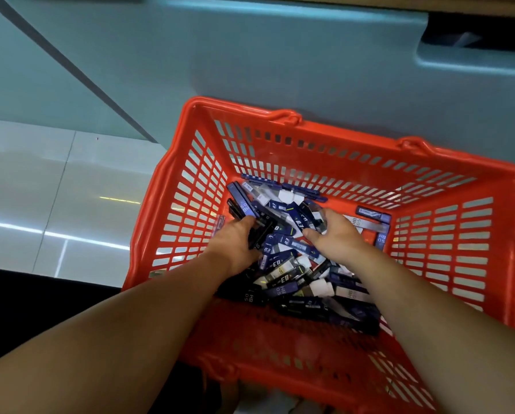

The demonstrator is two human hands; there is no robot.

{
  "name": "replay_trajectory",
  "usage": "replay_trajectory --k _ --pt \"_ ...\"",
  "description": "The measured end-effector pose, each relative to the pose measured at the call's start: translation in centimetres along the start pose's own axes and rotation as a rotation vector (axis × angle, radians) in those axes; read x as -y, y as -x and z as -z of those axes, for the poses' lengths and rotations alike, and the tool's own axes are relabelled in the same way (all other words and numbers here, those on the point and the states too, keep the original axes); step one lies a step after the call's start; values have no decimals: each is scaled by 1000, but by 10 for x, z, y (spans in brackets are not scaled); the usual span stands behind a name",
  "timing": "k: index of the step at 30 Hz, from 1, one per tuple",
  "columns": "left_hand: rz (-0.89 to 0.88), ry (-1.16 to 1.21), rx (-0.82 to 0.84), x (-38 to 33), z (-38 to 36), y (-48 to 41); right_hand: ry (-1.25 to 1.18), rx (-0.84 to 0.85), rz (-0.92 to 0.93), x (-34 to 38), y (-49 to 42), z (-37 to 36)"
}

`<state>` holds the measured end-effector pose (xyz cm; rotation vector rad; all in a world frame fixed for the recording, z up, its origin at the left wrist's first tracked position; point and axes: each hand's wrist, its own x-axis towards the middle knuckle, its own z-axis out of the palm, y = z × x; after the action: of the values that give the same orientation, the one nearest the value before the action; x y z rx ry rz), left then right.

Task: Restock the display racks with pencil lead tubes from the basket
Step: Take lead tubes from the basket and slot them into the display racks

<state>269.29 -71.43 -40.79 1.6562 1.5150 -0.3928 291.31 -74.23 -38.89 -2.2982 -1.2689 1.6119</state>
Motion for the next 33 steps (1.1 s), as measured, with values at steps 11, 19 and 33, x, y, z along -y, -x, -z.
replay_trajectory --k 11,19,33 --pt "-109 -1 -31 -26 31 23 -43 -98 -45 5 33 4" --pt "-160 93 62 -43 71 54 -338 31 -211 26 66 22" --pt "-392 217 -204 -102 175 156 -387 -174 81 117 184 99"
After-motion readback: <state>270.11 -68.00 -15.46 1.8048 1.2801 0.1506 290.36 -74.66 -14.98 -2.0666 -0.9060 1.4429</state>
